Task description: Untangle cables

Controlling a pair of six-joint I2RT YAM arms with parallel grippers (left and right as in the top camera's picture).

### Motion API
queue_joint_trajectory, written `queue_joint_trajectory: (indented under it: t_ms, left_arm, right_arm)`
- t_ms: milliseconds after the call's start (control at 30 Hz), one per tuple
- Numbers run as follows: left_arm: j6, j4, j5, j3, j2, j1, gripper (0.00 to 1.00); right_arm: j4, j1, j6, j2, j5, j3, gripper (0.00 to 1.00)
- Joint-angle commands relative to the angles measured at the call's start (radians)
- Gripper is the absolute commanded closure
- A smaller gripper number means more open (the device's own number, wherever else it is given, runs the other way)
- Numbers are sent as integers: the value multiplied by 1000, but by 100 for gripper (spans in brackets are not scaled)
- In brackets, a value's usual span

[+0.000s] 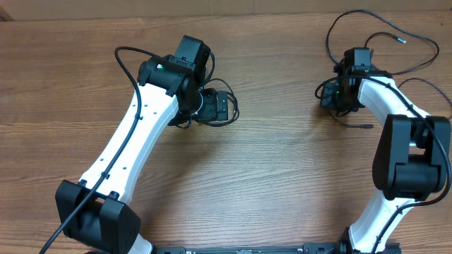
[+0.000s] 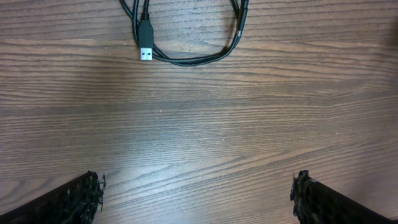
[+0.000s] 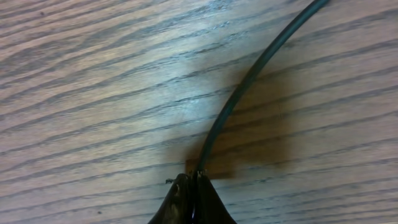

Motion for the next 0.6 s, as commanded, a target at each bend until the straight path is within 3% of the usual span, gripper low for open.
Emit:
queue_joint_trajectory:
  t_ms: [0,100,200,267,300,400,433,567]
  left_arm:
    - [5,0,11,1,8,-2,1]
    - [4,2,11,1,8,-2,0]
    - [4,3,11,1,8,-2,0]
    - [4,4,11,1,8,-2,0]
    - [4,4,11,1,8,-2,1]
    - [4,4,11,1,8,-2,1]
    - [4,4,11,1,8,-2,1]
    - [4,4,11,1,8,-2,1]
  right_arm:
    - [2,-3,0,-42,61,3,96]
    - [-6,-3,0,-53,85,3,95]
    - [-8,-3,22,-76,85,3,81]
    - [-9,-8,78,-113,84,7,54]
    - [-10,-9,90,-123,84,10,51]
    - [-18,-17,132,-168,85,22,16]
    - [-24,-21,142,-180,84,26,9]
    - [-60,-37,210,-212,84,29,7]
